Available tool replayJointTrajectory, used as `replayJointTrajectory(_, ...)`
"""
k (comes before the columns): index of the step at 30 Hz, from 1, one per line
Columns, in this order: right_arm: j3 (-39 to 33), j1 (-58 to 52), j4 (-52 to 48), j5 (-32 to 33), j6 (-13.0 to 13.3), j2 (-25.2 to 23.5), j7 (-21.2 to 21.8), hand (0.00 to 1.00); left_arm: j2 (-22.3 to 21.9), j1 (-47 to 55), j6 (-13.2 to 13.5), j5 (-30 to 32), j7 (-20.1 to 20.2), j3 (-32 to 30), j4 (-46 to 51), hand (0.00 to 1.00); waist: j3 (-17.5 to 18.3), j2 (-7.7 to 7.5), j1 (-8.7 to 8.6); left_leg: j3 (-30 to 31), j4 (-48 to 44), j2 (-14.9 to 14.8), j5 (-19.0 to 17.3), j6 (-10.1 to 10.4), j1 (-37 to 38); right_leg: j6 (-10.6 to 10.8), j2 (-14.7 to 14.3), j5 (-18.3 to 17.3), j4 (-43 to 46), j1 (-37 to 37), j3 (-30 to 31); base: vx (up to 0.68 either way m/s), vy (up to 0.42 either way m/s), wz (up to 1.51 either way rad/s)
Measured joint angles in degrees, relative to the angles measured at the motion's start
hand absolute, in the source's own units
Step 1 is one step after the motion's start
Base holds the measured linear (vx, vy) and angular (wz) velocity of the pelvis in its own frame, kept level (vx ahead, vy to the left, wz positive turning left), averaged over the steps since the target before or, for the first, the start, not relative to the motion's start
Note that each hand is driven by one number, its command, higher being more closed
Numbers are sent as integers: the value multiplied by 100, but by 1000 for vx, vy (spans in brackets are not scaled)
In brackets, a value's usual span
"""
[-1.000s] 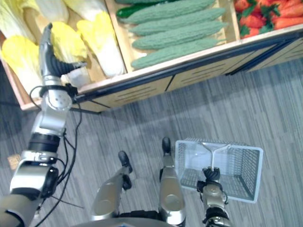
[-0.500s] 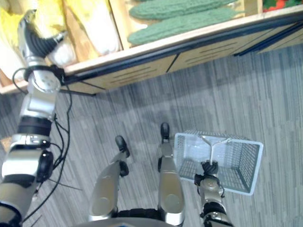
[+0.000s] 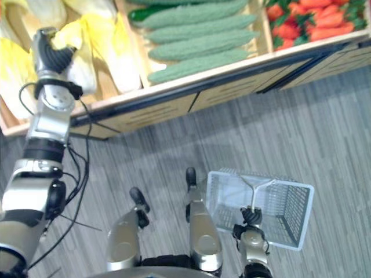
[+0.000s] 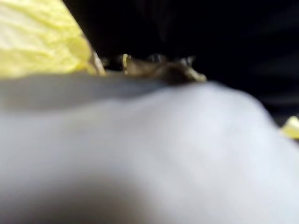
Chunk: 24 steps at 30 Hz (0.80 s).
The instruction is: Pick vegetable in the basket
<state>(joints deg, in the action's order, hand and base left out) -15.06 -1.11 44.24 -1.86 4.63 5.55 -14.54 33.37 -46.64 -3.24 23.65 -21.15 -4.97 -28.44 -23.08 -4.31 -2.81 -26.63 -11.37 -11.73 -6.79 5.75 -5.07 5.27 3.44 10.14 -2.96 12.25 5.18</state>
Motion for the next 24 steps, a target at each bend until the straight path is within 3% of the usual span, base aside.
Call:
replayJointTrajectory(2, -1, -42, -7, 3, -4, 101, 75, 100, 200, 504, -32, 121, -52, -194, 704, 100, 130, 99, 90, 1025, -423, -5, -366, 51, -9, -71, -98, -61, 47, -91, 214, 17, 1, -78)
replayJointTrajectory(3, -36, -143, -65, 7, -3, 223, 98, 100, 213, 783, -50, 294, -77, -320, 1131, 100, 251, 275, 69, 1645, -482, 17, -604, 122, 11, -62, -153, -115, 121, -114, 258, -26, 68, -35)
replayJointTrajectory(5, -278, -387, -154, 3, -3, 243, 141, 100, 169, 966, -145, 731, -128, -324, 1628, 100, 482, 384, -13, 1802, -374, 118, -732, 112, 77, 20, -115, -180, 204, -110, 262, -19, 106, -2)
replayJointTrajectory(8, -444, -907, -468, 3, -57, 82, 205, 100, 74, 1447, -290, 1302, -193, -438, 2709, 100, 793, 297, 14, 1636, -165, 254, -722, 91, 426, 85, -26, -285, 358, -179, 411, 7, 82, -18)
replayJointTrajectory(9, -464, -994, -551, 3, -83, 49, 208, 100, 35, 1746, -297, 1434, -235, -464, 3145, 100, 894, 286, 23, 1486, -90, 267, -710, 73, 569, 11, -4, -371, 437, -173, 344, 30, 46, -47)
replayJointTrajectory(11, -560, -1006, -738, -2, -148, 22, 192, 100, -180, 2237, -262, 1606, -276, -485, 3745, 100, 958, 340, 27, 1160, 87, 273, -643, 43, 830, -478, 310, -660, 732, -57, -733, 48, 22, -62)
replayJointTrajectory(13, -632, -1019, -1085, -122, -231, 37, 172, 100, -465, 2870, -94, 1606, -299, -448, 4155, 100, 1011, 433, 32, 783, 156, 236, -637, 37, 1103, -906, 728, -670, 1139, -17, -2104, 84, 38, -98)
replayJointTrajectory(14, -628, -1014, -1313, -133, -253, 40, 138, 100, -664, 3372, 156, 1485, -275, -403, 4299, 100, 1044, 481, 30, 463, 175, 190, -661, 75, 1331, -1122, 887, -623, 1355, 23, -2786, 106, 9, -128)
replayJointTrajectory(15, -599, -999, -1536, -123, -254, 38, 124, 100, -856, 3721, 298, 1378, -251, -343, 4385, 100, 1077, 530, 24, 222, 172, 150, -675, 96, 1449, -1186, 909, -664, 1461, 37, -3076, 127, -27, -150)
replayJointTrajectory(17, -384, -877, -2060, -126, -247, 94, 42, 100, -1494, 4566, 720, 888, -89, -57, 4496, 100, 1198, 687, -19, -353, 220, 61, -657, 113, 1709, -1611, 1118, -1008, 1798, 55, -4033, 103, -47, -161)
replayJointTrajectory(18, -232, -752, -2255, -163, -240, 131, 32, 100, -1793, 4898, 882, 752, 35, 164, 4499, 100, 1236, 702, 17, -673, 241, 60, -645, 99, 1848, -1540, 1256, -1097, 2020, 64, -4463, 143, -75, -207)
replayJointTrajectory(19, -20, -596, -2478, -178, -235, 138, 33, 100, -2072, 5174, 1006, 593, 174, 508, 4388, 100, 1294, 709, 66, -961, 242, 75, -645, 100, 2002, -1179, 1275, -1125, 2149, 163, -4555, 161, -103, -189)
replayJointTrajectory(20, 90, -512, -2560, -181, -234, 136, 39, 100, -2213, 5227, 1087, 503, 280, 724, 4216, 100, 1310, 736, 57, -1061, 234, 60, -636, 109, 2043, -1086, 1187, -1116, 2154, 224, -4454, 179, -160, -172)
replayJointTrajectory(22, 609, -274, -2797, -206, -235, 130, 69, 100, -2646, 5197, 1195, 67, 715, 1462, 3319, 100, 1367, 805, 8, -1268, -231, -106, -490, 144, 2097, -1081, 728, -1139, 2081, 416, -3806, 268, -234, -160)
replayJointTrajectory(24, 959, -181, -2879, -307, -234, 110, 110, 100, -2808, 5230, 1241, -296, 980, 1828, 2873, 100, 1368, 803, 24, -1296, -1257, -427, -338, 1, 1933, -1061, 411, -1194, 1967, 400, -3372, 259, -196, -163)
